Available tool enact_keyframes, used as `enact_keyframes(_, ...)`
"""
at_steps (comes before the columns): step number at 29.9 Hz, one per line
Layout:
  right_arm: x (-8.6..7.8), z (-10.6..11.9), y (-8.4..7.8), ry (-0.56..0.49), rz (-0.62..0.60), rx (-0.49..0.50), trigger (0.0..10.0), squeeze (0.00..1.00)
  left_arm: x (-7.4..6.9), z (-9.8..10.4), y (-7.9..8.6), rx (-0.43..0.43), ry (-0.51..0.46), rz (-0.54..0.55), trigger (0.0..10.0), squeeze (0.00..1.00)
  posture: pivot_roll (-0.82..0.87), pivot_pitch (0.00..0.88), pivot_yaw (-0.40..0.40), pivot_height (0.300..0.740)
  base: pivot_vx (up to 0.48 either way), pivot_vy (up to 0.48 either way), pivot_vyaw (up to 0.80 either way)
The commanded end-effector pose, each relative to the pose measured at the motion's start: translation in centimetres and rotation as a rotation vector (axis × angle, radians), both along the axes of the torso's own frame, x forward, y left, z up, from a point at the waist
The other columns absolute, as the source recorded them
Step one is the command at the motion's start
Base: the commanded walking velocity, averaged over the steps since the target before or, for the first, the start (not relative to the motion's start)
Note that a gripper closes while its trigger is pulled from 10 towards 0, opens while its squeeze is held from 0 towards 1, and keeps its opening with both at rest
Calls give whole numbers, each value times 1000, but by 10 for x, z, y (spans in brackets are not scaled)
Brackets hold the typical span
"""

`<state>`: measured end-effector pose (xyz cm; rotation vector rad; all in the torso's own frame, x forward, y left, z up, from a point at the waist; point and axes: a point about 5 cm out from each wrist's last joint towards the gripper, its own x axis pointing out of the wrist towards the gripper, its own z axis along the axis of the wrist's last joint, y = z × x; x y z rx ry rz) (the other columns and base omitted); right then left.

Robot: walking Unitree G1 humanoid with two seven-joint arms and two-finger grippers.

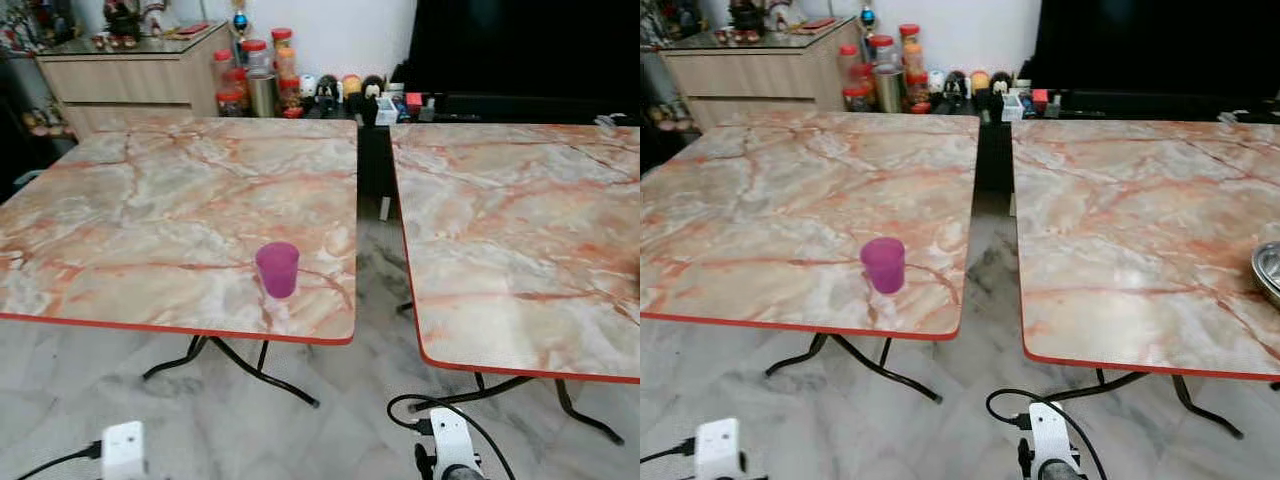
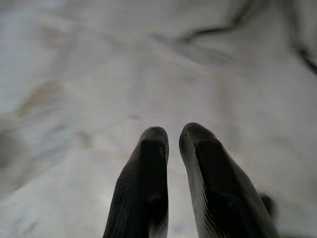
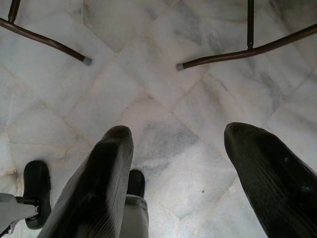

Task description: Setting the table

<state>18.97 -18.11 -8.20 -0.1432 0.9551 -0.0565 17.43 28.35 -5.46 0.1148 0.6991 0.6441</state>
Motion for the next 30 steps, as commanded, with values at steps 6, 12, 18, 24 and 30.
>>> enact_keyframes(6, 4, 2, -3, -10, 9, -16, 10000, 0, 19, 60, 62, 378, -212, 278, 10000, 0, 41, 0, 0, 740, 0, 0, 0)
enact_keyframes(12, 5, 3, -3, -11, 19, -21, 10000, 0, 53, 119, 79, 604, -419, 305, 10000, 0, 38, 0, 2, 740, 0, 0, 0)
enact_keyframes(18, 6, 3, -3, -11, 33, -27, 10000, 0, 129, 192, 39, 513, -785, -28, 10000, 0, 38, 0, -10, 740, 0, 0, 0)
enact_keyframes(24, 6, 3, -3, -9, 42, -35, 10000, 0, 176, 220, -29, 242, -890, -428, 10000, 0, 26, 0, -3, 740, 0, 0, 0)
enact_keyframes(30, 5, 3, -4, -10, 32, -38, 10000, 0, 195, 221, -78, 7, -861, -637, 10000, 208, 18, 0, 9, 740, 0, 0, 0)
